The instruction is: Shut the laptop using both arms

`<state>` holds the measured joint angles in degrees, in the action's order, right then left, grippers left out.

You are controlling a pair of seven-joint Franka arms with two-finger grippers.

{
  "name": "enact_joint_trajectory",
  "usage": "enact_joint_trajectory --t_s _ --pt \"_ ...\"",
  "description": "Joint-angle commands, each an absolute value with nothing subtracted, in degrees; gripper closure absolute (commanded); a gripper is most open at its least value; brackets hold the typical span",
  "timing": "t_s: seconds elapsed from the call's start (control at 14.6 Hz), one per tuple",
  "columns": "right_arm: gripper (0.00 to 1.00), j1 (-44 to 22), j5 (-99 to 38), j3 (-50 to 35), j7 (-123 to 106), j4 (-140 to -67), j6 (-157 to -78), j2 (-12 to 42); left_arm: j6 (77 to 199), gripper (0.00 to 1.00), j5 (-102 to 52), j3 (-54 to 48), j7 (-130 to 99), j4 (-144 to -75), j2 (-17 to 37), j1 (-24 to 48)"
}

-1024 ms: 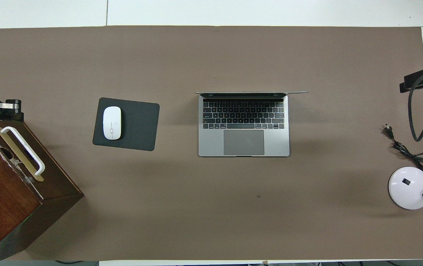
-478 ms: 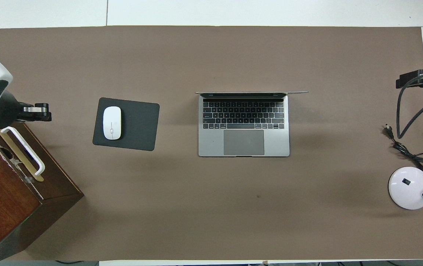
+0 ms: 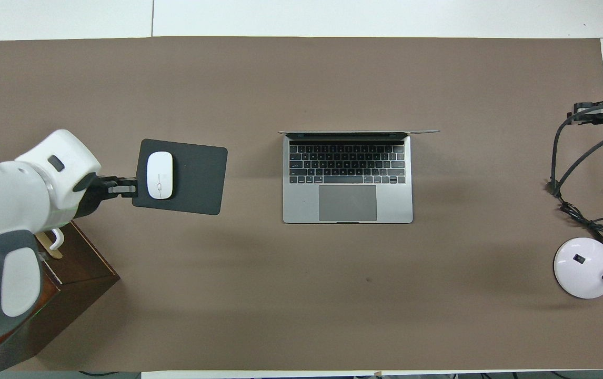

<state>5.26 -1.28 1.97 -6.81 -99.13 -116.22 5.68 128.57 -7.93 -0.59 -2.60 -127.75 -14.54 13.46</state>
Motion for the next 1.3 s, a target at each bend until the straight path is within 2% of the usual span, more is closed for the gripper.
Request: enact_joint_trajectory --t_s 0.0,0.27,0.55,0.82,0.96,1.23 --pt "1.00 4.14 -1.49 1.67 -5.10 -98.27 -118.56 7.82 137.78 1.00 -8.88 0.18 -2.72 -138.22 -21.08 18.17" --pt "1.00 -3.24 -0.10 1.67 6.65 -94.49 -118.65 11.41 148.34 1.00 -8.88 0.18 -5.01 -146.42 -24.34 26.53" --pt "1.00 -7.03 0.97 1.58 15.37 -88.43 -119.18 18.09 157.38 1.00 -8.88 0.09 -5.10 -150.54 -24.08 31.54" --pt "1.00 -12.12 1.31 1.67 21.60 -87.19 -123.48 20.65 167.75 1.00 -8.88 0.09 -5.10 -154.24 -22.50 35.59" --pt "1.00 -14.49 2.90 1.58 25.91 -85.70 -124.27 21.88 171.90 1.00 -8.88 0.09 -5.27 -154.51 -19.97 37.43" --pt "1.00 -20.90 2.90 1.49 27.06 -83.76 -125.68 23.38 184.71 1.00 -8.88 0.09 -6.41 -154.51 -10.66 41.73"
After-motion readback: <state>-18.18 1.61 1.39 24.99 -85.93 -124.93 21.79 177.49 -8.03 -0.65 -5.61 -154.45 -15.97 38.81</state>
